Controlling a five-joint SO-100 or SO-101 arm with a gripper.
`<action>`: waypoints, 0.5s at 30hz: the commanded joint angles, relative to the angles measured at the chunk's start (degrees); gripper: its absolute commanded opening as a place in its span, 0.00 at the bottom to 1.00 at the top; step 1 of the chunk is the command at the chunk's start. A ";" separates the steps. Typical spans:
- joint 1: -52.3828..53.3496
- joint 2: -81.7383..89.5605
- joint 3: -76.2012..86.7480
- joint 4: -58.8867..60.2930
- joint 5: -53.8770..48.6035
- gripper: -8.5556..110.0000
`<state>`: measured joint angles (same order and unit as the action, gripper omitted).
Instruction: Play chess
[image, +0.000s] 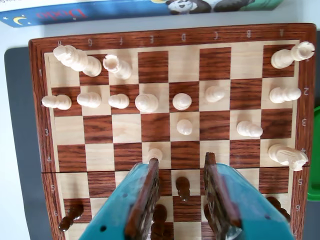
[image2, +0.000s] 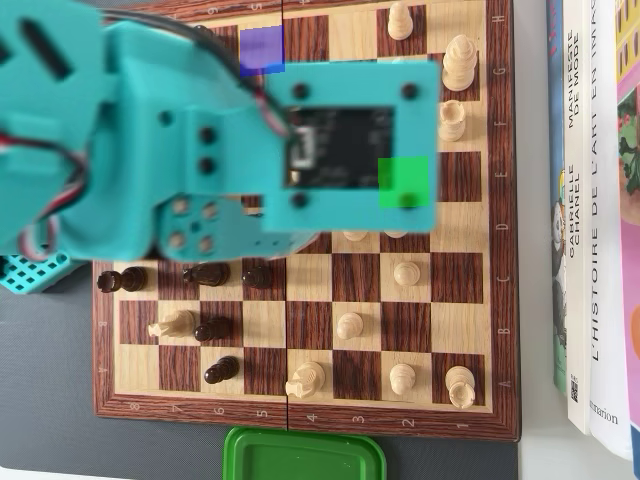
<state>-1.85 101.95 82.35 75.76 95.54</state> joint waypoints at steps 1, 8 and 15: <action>0.88 6.68 2.99 -3.52 -0.26 0.19; 0.97 20.48 15.56 -11.43 0.18 0.19; 1.58 31.82 28.21 -22.41 -0.18 0.19</action>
<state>-0.79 129.99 108.81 57.66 95.54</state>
